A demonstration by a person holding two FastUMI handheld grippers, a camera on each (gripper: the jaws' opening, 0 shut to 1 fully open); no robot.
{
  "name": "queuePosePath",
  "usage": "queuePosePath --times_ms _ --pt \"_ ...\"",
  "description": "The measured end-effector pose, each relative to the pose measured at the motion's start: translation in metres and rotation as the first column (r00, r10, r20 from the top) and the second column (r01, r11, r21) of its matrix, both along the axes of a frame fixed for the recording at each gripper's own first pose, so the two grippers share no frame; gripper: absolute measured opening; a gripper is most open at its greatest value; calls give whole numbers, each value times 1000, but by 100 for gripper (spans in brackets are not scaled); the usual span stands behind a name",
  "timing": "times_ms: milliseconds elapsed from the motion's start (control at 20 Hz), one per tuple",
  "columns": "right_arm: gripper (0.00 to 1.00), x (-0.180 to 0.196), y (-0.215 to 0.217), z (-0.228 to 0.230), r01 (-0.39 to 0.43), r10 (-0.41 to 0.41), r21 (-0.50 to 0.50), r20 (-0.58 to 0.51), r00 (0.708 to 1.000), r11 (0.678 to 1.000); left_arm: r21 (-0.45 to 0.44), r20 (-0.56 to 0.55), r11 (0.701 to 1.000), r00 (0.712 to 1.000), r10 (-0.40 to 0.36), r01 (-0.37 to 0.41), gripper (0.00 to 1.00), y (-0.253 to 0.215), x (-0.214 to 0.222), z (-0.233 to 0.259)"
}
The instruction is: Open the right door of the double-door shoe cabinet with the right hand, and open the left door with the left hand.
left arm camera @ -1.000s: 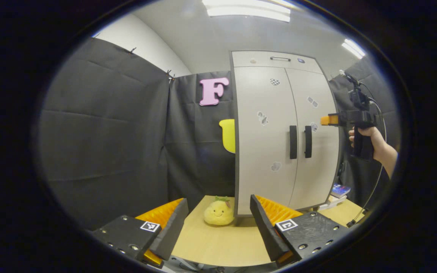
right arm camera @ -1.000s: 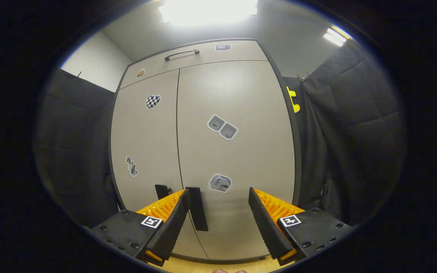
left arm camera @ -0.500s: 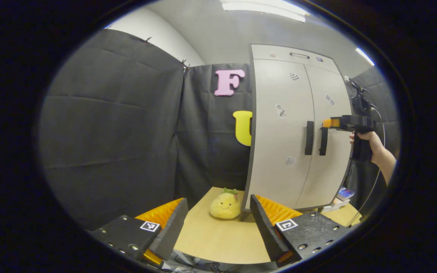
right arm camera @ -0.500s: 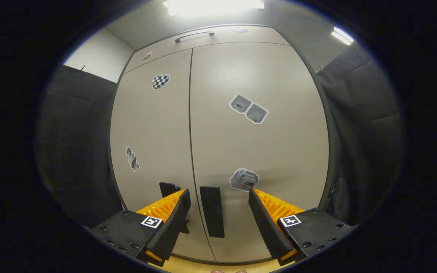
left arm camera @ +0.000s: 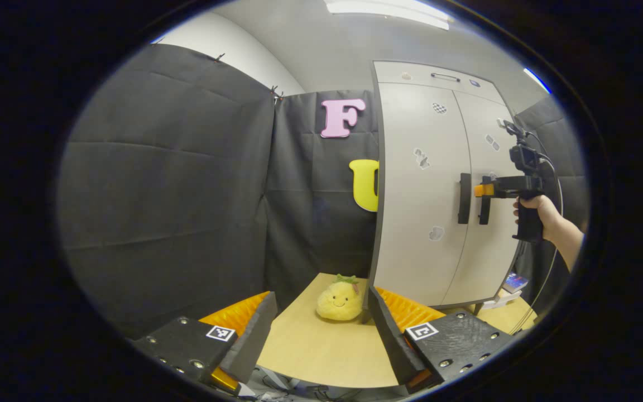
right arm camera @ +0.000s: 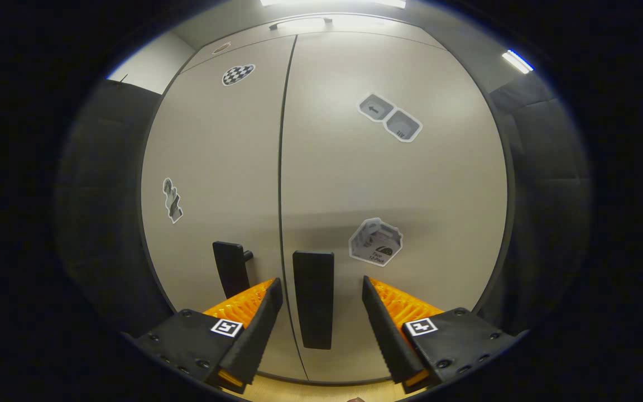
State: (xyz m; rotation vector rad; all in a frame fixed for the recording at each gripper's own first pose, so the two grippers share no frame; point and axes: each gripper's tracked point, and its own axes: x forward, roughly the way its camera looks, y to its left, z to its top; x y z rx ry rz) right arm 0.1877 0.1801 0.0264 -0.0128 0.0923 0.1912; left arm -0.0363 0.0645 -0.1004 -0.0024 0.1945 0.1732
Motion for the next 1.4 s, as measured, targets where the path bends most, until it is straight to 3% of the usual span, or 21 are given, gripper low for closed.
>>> queuePosePath --times_ms 50,100,150,400,650,1150,1200,1350,1400 --pt "67 1 1 -1 6 -6 -5 1 1000 1000 0 1 1000 1000 3 -3 94 0 -1 -1" --pt "61 3 1 -1 10 -10 -11 1 1000 1000 0 0 1000 1000 6 -6 94 2 -3 -1" --pt "43 1 3 -2 11 -11 -13 0 1000 1000 -1 0 1000 1000 11 -11 94 4 -5 -1" --pt "29 2 3 -2 -12 12 27 13 1000 1000 -42 12 999 1000 11 -10 94 4 -11 2" --pt "10 -2 4 -2 -88 88 -20 -9 996 996 -30 5 1000 1000 -6 6 94 -3 -14 1" --pt "2 -38 -7 -2 -140 139 12 10 990 990 -24 3 996 996 -84 84 94 -38 -22 2" --pt "6 -43 -9 -2 -147 147 18 11 989 989 -22 -4 996 996 -87 87 94 -40 -25 1" --pt "2 -56 -15 -2 -173 173 54 5 985 983 -35 -23 995 996 -92 91 94 -44 -29 -5" --pt "10 -59 -17 -2 -180 180 57 6 984 982 -46 -23 995 995 -94 93 94 -47 -29 -5"
